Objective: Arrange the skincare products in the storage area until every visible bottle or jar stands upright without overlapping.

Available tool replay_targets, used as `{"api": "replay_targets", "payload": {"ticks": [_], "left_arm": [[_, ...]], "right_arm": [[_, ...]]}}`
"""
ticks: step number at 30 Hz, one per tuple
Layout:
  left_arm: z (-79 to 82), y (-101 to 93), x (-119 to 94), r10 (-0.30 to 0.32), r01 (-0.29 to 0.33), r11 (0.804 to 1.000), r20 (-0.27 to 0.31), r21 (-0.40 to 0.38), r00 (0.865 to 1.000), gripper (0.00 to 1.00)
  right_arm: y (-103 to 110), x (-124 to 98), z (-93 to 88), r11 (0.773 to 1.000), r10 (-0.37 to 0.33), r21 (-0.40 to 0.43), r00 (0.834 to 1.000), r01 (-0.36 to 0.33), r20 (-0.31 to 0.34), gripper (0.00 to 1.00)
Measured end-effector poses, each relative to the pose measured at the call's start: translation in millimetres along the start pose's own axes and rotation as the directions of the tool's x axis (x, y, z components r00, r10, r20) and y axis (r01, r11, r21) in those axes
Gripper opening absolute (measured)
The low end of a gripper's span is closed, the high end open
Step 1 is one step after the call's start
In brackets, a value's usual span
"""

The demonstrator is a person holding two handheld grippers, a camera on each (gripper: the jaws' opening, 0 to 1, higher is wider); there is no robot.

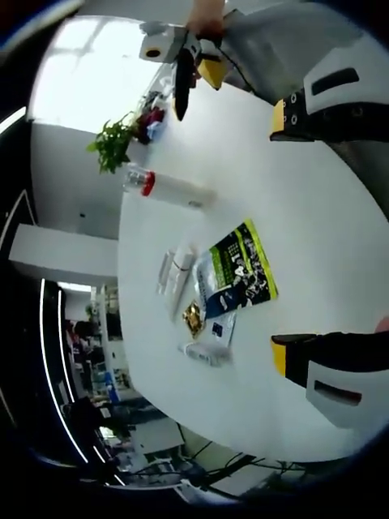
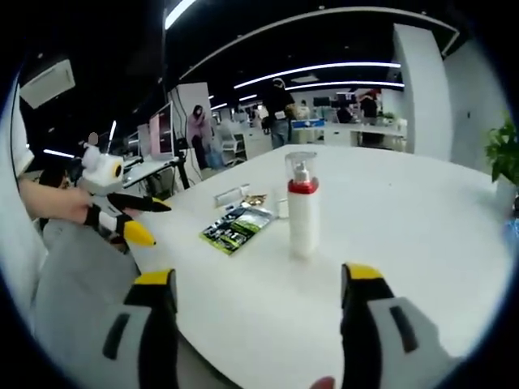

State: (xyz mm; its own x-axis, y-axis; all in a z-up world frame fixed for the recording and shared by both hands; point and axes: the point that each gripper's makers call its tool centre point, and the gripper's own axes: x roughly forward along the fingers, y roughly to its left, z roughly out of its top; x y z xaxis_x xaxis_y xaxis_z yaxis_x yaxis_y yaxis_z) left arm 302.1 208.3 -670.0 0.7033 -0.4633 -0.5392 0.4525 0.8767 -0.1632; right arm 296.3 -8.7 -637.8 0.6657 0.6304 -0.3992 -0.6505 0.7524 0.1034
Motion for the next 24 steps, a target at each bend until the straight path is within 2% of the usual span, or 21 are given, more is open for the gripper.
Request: {"api": "replay_targets", "payload": {"ticks": [10,24], "left_arm": [[9.2,13.4,1,0.02,-0.02,1.0,-0.004,0.009,1.0,0.95],[20.3,35.0,20,0.035,-0.034,0.999,-0.045,0.026,0.998,0.94]], "right_arm": [[-1,0,1.4,1.0,-0.004,0.005,1.0,0.004,0.009,0.84],[-4,0,0.6,1.0,-0.011,0.008,1.0,0.011,0.008,0.84]]}}
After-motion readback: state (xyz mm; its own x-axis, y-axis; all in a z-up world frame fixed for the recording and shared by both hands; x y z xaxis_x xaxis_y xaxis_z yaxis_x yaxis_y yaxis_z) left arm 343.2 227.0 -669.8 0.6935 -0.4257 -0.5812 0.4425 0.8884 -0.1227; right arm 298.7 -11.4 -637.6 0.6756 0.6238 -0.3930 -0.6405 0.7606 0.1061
